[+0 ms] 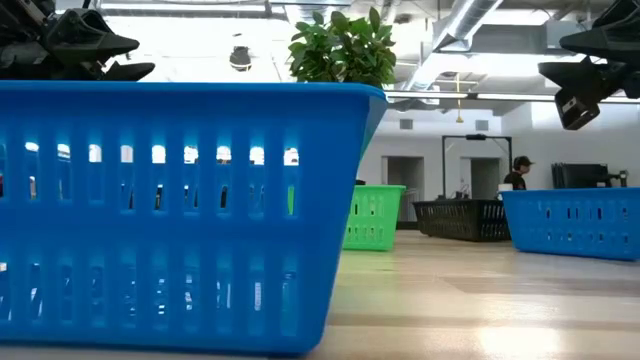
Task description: Stack baskets by color
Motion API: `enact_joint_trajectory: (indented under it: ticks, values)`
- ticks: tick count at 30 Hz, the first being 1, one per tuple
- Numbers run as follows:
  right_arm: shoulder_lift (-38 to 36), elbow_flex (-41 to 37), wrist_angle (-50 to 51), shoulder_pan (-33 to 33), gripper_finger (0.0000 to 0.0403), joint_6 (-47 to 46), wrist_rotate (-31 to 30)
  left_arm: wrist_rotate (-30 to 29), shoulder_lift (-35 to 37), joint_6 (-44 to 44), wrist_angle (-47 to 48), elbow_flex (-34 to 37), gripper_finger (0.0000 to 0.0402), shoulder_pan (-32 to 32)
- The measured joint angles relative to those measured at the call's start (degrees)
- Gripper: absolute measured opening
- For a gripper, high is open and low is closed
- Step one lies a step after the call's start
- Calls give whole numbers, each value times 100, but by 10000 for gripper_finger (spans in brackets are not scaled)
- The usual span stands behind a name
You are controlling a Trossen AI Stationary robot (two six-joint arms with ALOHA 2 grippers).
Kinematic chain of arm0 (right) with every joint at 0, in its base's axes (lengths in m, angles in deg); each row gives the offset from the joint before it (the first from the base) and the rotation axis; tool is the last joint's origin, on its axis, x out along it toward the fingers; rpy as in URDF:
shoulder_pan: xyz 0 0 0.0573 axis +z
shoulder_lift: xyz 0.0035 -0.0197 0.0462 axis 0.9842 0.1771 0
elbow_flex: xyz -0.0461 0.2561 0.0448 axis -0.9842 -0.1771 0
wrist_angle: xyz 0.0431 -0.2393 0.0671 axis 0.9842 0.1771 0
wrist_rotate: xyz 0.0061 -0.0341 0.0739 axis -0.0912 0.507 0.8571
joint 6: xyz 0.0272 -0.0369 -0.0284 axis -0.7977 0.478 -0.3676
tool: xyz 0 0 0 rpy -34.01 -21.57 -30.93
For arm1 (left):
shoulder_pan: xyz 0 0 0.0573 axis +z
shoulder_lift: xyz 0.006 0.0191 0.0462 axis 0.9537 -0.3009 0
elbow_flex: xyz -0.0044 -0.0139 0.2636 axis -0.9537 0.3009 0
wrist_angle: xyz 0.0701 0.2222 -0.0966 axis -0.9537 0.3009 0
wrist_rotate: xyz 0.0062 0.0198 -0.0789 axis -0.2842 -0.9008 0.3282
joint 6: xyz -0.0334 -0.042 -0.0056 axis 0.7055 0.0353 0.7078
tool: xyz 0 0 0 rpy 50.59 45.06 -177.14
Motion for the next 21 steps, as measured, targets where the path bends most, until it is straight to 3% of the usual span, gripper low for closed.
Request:
enact_joint_trajectory:
  ticks: [15,18,21]
  values:
    - [0,-1,0,0,176,1,-2,-11,0,-24,0,-2,116,-2]
    - [0,-1,0,0,178,0,-1,-389,0,-427,0,-1,116,-2]
    - [-1,1,0,0,177,11,-2,-914,0,-209,2,0,116,-2]
